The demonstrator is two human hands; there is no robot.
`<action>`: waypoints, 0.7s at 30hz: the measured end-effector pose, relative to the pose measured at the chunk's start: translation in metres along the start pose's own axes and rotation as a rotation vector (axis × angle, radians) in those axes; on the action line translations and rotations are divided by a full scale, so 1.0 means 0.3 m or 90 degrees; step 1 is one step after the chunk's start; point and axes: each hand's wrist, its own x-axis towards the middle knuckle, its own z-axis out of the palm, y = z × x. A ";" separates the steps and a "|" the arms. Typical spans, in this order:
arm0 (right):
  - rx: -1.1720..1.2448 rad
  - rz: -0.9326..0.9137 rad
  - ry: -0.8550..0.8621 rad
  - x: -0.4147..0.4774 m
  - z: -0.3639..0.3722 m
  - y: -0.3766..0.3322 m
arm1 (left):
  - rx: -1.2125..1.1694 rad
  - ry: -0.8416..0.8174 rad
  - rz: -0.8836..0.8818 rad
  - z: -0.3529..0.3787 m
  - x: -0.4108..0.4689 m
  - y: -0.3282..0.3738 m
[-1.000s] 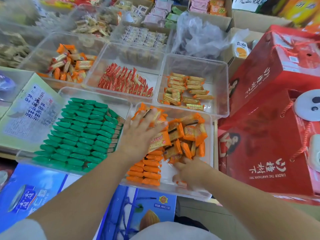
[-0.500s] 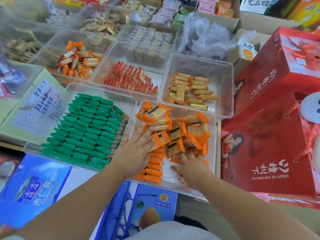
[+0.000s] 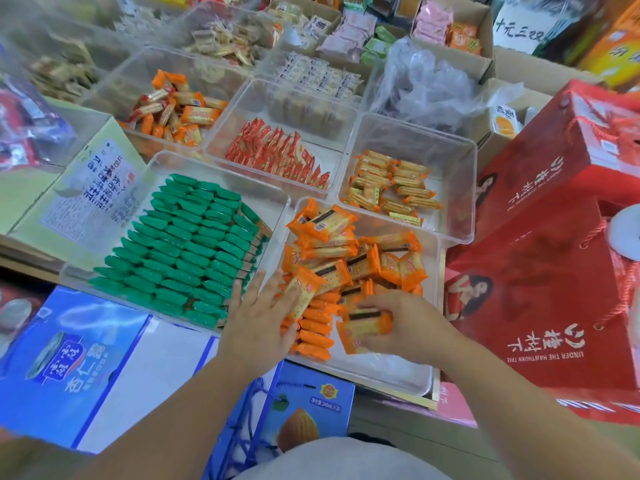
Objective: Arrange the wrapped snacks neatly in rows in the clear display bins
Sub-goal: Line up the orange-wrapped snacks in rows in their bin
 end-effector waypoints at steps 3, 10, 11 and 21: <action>0.216 -0.017 0.121 -0.014 -0.015 -0.060 | -0.128 0.080 -0.016 -0.012 -0.002 -0.006; 0.183 -0.165 0.212 0.087 0.175 -0.219 | -0.516 0.298 -0.150 -0.125 -0.047 0.014; 0.148 -0.169 0.186 0.105 0.205 -0.227 | -0.482 0.284 -0.127 -0.132 -0.051 0.010; 0.031 -0.223 0.022 0.101 0.255 -0.205 | -0.227 0.061 0.034 -0.062 -0.045 0.065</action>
